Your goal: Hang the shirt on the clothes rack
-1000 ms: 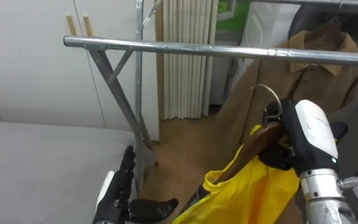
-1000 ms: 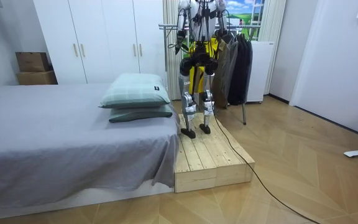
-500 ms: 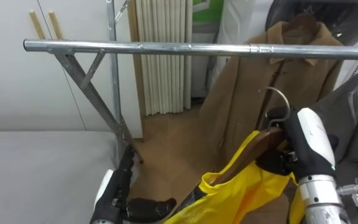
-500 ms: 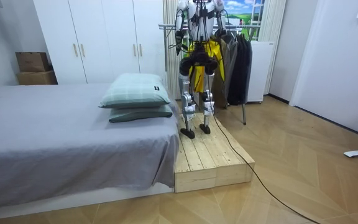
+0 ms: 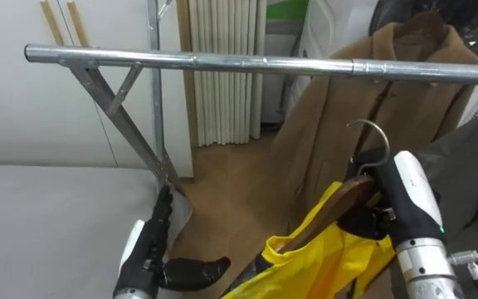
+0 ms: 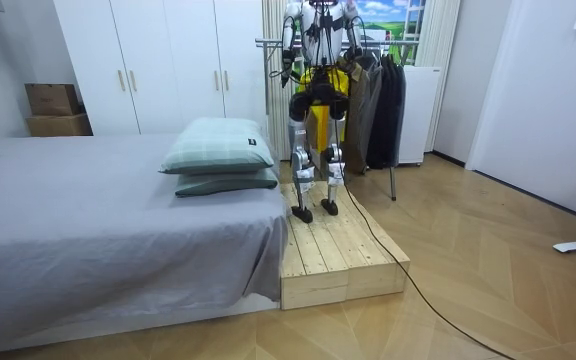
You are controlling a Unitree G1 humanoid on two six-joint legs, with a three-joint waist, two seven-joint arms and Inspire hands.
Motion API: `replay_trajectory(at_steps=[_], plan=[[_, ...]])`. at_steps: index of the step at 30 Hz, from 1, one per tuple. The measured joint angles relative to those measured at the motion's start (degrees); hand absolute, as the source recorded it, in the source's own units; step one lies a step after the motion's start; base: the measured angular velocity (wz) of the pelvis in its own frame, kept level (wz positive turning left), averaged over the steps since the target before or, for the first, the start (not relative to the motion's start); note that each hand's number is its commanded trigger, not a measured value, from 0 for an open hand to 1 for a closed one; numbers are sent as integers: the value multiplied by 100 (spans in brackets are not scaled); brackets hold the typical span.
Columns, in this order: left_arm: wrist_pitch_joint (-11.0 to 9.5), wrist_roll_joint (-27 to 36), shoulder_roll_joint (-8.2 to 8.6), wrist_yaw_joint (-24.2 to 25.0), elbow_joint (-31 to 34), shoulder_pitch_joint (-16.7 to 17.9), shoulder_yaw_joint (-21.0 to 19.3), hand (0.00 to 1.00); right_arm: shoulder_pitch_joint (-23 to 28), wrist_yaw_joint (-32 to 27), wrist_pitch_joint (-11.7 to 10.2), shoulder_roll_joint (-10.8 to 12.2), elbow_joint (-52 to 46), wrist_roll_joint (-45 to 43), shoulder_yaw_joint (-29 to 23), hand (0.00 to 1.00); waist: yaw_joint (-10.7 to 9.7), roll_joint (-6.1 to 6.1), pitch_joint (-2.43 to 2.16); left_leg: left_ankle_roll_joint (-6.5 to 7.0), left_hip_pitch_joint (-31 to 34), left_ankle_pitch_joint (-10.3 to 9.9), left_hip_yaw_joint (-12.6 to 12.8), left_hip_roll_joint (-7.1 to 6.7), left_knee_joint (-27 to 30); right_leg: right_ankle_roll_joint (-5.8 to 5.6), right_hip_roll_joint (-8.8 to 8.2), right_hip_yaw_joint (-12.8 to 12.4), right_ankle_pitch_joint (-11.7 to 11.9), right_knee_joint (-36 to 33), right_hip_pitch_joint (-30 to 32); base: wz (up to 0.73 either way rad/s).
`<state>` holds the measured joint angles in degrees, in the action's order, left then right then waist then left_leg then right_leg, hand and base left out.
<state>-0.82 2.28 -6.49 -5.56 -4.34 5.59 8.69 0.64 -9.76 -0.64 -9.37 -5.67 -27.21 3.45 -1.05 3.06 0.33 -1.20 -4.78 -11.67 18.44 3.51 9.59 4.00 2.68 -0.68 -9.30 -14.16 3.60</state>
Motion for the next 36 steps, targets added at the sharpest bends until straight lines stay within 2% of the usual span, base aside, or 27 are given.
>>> replay_trajectory(at_steps=[6,17,22,25,30,32,33,34,35,36], plan=[[2,-1,12,2,56,109,10,0,0,0,34,0,0,69,32,100,0,-2,0,0,-17,0,-14,11,-3,0,0,105,0,61,-45,0],[2,-16,6,99,128,178,5,0,-78,-4,34,-3,51,117,36,100,24,1,2,0,-191,0,-114,24,-9,0,17,104,0,73,-222,-1],[1,-11,-90,125,151,178,-4,0,-382,-45,37,-17,48,120,31,100,-2,19,11,-1,-198,0,-150,31,-9,0,18,112,0,77,-253,3],[1,-15,-91,124,151,178,-28,0,-498,-77,37,-17,43,120,30,100,3,39,18,-2,-187,-1,-156,43,-24,0,15,242,1,129,-269,9],[2,0,-78,120,155,177,-84,0,-615,-77,47,-18,45,114,32,100,86,74,15,-34,-175,-20,-155,82,-22,1,28,317,1,159,-300,9],[2,3,-73,122,155,178,-83,0,-679,-77,53,-20,47,117,32,100,118,96,29,-36,-133,-21,-142,80,69,7,14,232,4,166,-336,11],[1,12,-67,125,155,175,-80,0,-698,-87,54,-30,49,138,30,100,119,149,49,-82,0,-98,-161,63,211,12,-35,126,7,172,-383,32],[2,1,-34,130,157,150,-58,0,-746,-95,60,-76,49,158,-24,100,114,163,56,-94,141,-23,-324,-11,-48,11,-44,-47,7,166,-345,35],[1,-20,-5,134,158,141,-54,0,-788,-95,80,-96,51,163,-68,100,137,161,54,-65,225,57,-411,-29,-255,4,-39,-78,1,154,-305,18],[2,-66,32,123,154,174,-56,0,-878,-94,123,-107,74,134,-141,100,204,200,46,-37,236,148,-382,-24,-275,-31,-43,-17,-20,139,-239,-10]])
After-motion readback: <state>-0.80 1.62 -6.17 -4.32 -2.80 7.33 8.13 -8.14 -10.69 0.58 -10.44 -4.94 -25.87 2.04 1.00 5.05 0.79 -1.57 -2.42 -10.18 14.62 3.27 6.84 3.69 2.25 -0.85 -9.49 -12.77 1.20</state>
